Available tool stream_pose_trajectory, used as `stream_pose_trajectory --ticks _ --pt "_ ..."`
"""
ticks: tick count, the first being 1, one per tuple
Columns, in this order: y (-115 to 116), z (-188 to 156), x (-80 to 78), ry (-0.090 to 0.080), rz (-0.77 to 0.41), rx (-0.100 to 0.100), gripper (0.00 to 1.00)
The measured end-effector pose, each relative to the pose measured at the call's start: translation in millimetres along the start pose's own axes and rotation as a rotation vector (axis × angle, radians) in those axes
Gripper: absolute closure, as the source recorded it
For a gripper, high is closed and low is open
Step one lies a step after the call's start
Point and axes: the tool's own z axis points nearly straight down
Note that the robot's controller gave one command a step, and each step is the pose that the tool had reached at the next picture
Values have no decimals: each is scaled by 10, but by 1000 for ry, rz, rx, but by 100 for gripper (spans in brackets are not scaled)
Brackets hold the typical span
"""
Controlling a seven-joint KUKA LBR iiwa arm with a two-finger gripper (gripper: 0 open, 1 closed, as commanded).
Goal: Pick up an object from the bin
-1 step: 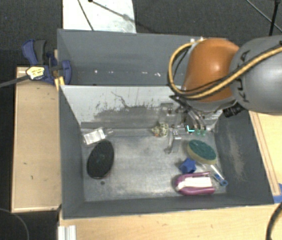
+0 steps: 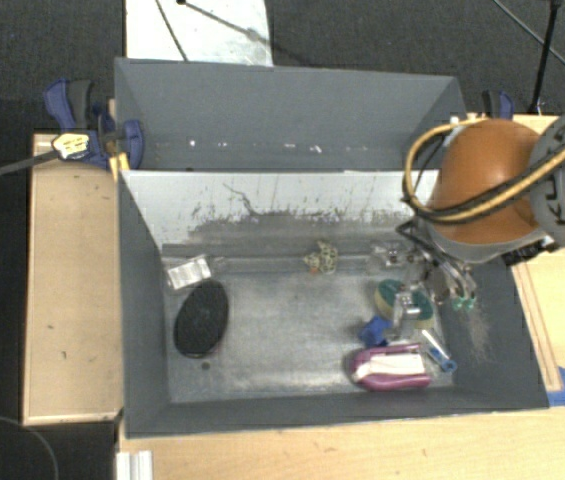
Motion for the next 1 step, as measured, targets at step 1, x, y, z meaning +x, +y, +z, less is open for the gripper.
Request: stream_pose_trajectory --ticks 1 --pt "-257 714 255 2 -15 -5 0"
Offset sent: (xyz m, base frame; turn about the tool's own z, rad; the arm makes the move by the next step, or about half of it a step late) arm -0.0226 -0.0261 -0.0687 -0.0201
